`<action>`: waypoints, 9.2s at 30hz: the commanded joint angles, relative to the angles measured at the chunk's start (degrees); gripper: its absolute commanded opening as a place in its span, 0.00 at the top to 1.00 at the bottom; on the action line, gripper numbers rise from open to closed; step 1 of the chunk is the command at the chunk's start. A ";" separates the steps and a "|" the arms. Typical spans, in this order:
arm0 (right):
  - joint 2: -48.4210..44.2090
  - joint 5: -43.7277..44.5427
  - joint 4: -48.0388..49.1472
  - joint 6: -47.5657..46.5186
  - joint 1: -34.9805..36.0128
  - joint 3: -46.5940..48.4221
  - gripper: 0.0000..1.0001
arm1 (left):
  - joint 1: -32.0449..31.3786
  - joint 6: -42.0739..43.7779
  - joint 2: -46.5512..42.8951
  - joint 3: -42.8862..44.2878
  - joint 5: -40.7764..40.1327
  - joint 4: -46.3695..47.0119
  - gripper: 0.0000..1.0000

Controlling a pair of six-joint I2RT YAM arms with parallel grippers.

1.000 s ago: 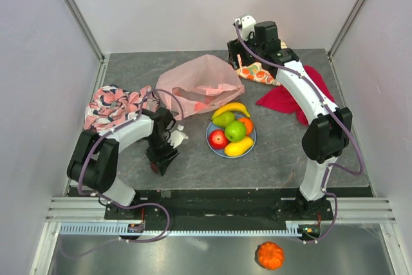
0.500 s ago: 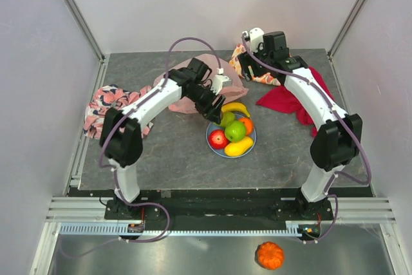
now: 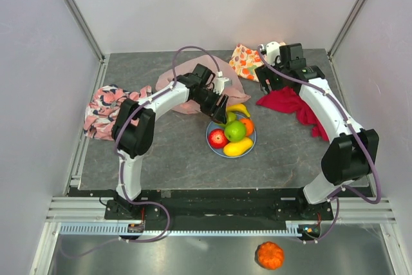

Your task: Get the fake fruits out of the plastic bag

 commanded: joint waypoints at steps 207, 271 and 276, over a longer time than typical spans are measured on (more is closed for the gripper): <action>34.51 -17.88 -20.94 -58.04 4.95 19.79 0.37 | 18.98 8.29 -16.46 10.88 -5.96 -21.85 0.19; 8.68 -28.77 -14.70 25.53 13.78 25.95 0.42 | 22.14 -29.34 -4.44 5.75 40.40 6.82 0.98; 7.70 -29.75 -14.88 24.57 2.60 24.72 0.38 | 21.80 -8.53 0.85 15.61 48.08 -19.34 0.98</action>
